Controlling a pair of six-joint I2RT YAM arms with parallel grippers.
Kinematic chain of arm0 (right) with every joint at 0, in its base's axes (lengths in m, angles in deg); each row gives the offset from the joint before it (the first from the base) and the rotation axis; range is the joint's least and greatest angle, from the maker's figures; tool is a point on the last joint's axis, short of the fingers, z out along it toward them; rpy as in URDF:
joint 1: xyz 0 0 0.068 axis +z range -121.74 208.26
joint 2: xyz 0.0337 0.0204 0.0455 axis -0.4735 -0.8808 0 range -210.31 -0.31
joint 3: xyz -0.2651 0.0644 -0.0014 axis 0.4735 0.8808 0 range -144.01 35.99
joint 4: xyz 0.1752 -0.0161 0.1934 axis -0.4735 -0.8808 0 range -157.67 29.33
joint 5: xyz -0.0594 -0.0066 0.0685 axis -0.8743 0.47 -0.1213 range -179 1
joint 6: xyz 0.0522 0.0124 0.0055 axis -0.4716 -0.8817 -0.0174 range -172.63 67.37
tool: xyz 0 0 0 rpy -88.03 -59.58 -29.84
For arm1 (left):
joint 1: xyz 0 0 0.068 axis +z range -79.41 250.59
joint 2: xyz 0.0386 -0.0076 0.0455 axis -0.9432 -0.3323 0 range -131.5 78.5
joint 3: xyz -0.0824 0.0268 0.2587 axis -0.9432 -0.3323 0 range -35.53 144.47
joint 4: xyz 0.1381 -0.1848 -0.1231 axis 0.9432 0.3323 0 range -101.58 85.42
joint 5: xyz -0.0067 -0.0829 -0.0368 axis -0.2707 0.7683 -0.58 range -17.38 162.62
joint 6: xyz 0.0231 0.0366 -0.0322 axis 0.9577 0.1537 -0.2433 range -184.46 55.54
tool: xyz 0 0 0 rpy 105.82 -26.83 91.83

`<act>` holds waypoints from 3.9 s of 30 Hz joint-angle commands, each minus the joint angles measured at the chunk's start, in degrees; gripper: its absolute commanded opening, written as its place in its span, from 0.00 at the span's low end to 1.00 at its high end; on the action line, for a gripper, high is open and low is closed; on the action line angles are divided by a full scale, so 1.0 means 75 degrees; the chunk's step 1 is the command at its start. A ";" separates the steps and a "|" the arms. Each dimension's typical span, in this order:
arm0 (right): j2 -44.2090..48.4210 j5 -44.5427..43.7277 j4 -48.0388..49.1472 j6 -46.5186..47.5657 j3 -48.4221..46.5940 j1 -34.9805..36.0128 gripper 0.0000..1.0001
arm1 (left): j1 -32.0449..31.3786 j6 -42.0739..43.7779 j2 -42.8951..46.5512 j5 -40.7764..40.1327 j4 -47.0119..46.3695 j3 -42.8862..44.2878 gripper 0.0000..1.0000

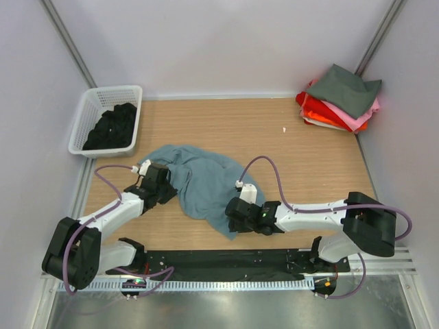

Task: Fold and stack the t-shirts
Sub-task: Flatten the tshirt out, then fold the tshirt

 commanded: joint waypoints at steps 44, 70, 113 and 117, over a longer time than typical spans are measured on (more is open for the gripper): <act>0.5238 -0.0081 -0.3782 0.6469 -0.9615 -0.1288 0.02 | -0.0023 0.6325 0.4141 0.1087 0.4678 1.1112 0.00; -0.8042 0.0023 -0.4580 0.6845 -1.7105 -0.6070 1.00 | 0.2122 0.4088 -0.7626 0.0900 0.7244 1.4406 0.58; -0.7957 0.2237 -0.2633 0.5204 -1.0716 -0.6692 0.99 | 0.1570 0.2201 -0.3082 0.1157 0.2263 0.2924 0.57; -0.8837 0.2893 -0.3042 0.5368 -1.2424 -0.6423 1.00 | 0.1559 0.2002 -0.2038 0.1567 0.2322 0.1918 0.56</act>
